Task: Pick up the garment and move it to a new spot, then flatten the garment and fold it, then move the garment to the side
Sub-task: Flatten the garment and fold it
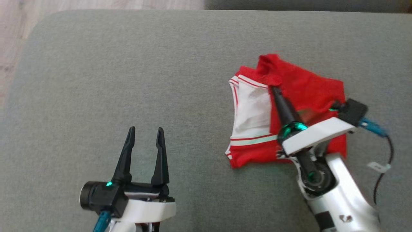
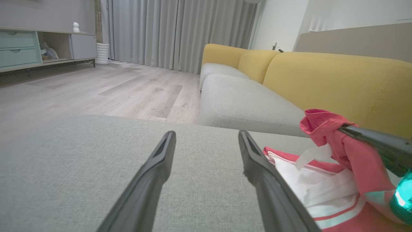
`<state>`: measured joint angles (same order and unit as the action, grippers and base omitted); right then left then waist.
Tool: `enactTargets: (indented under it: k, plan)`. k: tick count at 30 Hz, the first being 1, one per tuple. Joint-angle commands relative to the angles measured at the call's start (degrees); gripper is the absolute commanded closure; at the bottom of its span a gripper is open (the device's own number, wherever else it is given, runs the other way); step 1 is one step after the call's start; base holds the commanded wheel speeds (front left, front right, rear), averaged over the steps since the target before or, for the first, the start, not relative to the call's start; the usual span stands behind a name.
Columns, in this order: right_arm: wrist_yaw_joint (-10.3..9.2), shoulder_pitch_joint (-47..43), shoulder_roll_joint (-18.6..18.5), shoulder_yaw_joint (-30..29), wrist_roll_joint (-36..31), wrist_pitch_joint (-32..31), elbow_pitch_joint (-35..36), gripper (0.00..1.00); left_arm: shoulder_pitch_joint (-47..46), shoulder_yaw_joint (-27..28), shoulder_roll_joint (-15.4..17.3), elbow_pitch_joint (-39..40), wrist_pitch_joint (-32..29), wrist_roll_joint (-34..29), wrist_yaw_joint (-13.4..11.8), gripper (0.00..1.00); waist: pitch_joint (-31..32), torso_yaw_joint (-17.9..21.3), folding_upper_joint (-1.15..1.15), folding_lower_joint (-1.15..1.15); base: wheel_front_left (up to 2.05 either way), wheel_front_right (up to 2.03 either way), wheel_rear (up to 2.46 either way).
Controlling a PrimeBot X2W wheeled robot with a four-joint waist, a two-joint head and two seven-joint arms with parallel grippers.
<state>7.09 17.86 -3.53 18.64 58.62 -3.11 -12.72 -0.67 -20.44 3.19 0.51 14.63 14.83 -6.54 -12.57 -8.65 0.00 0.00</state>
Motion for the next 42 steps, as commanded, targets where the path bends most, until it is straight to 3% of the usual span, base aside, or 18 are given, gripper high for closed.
enactTargets:
  k: [1, 3, 4, 5, 6, 7, 8, 15, 24, 28, 35, 42]
  plan:
    - [0.4, 2.83, 0.64, 2.72, 0.92, 1.37, 1.04, 1.0, -0.12, 1.19, -0.31, 1.46, 0.37, 0.47, -0.14, 0.0, -0.08, -0.74, 0.0, 0.0, 0.0, 0.0, 0.0]
    - [0.4, 3.68, 0.64, 5.18, 1.54, 2.87, -0.85, 1.0, -0.16, 0.98, -0.31, 1.3, 0.37, 0.65, -0.17, 0.0, -0.11, -1.15, 0.0, 0.0, 0.0, 0.0, 0.0]
    - [0.4, 4.06, 0.64, 6.33, 2.03, 3.46, -1.9, 0.88, -0.18, 0.88, -0.31, 1.23, 0.37, 0.78, -0.23, 0.0, -0.1, -1.32, 0.0, 0.0, 0.0, 0.0, 0.0]
    - [0.4, 4.06, 0.64, 6.33, 2.03, 3.46, -1.9, 0.88, -0.18, 0.88, -0.31, 1.23, 0.37, 0.78, -0.23, 0.0, -0.1, -1.32, 0.0, 0.0, 0.0, 0.0, 0.0]
    - [0.4, 4.46, 0.64, 7.42, 2.44, 4.01, -2.96, 0.44, -0.21, 0.77, -0.31, 1.16, 0.37, 0.9, -0.27, 0.0, -0.09, -1.46, 0.0, 0.0, 0.0, 0.0, 0.0]
    - [0.4, 4.83, 0.64, 8.51, 2.89, 4.46, -3.91, 0.08, -0.23, 0.68, -0.31, 1.09, 0.37, 0.99, -0.3, 0.0, -0.07, -1.56, 0.0, 0.0, 0.0, 0.0, 0.0]
    - [0.4, 5.13, 0.64, 9.37, 3.4, 4.97, -4.82, 0.0, -0.23, 0.63, -0.31, 1.02, 0.37, 1.07, -0.33, 0.0, 0.0, -1.61, 0.0, 0.0, 0.0, 0.0, 0.0]
    - [0.4, 4.59, 0.55, 11.18, 0.94, 6.27, -4.41, 0.0, 0.83, 1.54, -0.31, 0.64, 0.37, 1.51, -0.42, 0.0, 2.12, -0.06, 0.0, 0.0, 0.0, 0.0, 0.0]
    - [0.4, -8.3, -12.21, 2.79, -16.29, 15.88, 6.48, 0.0, 4.32, 5.1, -0.31, 0.69, 0.37, 4.0, -0.75, 0.0, 9.1, 4.35, 0.0, 0.0, 0.0, 0.0, 0.0]
    - [0.4, -14.46, -13.79, -2.66, -26.81, 17.94, 4.64, 0.0, 7.37, 6.41, -0.31, 0.33, 0.37, 4.04, -0.71, 0.0, 13.01, 6.2, 0.0, 0.0, 0.0, 0.0, 0.0]
    - [0.4, -20.27, -8.15, -12.06, -44.55, 18.09, 8.04, 0.0, 10.54, 9.06, -0.31, 0.36, 0.37, 1.77, -0.89, 0.0, 15.44, 8.43, 0.0, 0.0, 0.0, 0.0, 0.0]
    - [0.4, -24.56, -4.88, -13.92, -51.41, 18.1, 8.44, 0.0, 12.94, 10.74, -0.31, -0.03, 0.37, 0.65, -0.74, 0.0, 17.1, 8.38, 0.0, 0.0, 0.0, 0.0, 0.0]
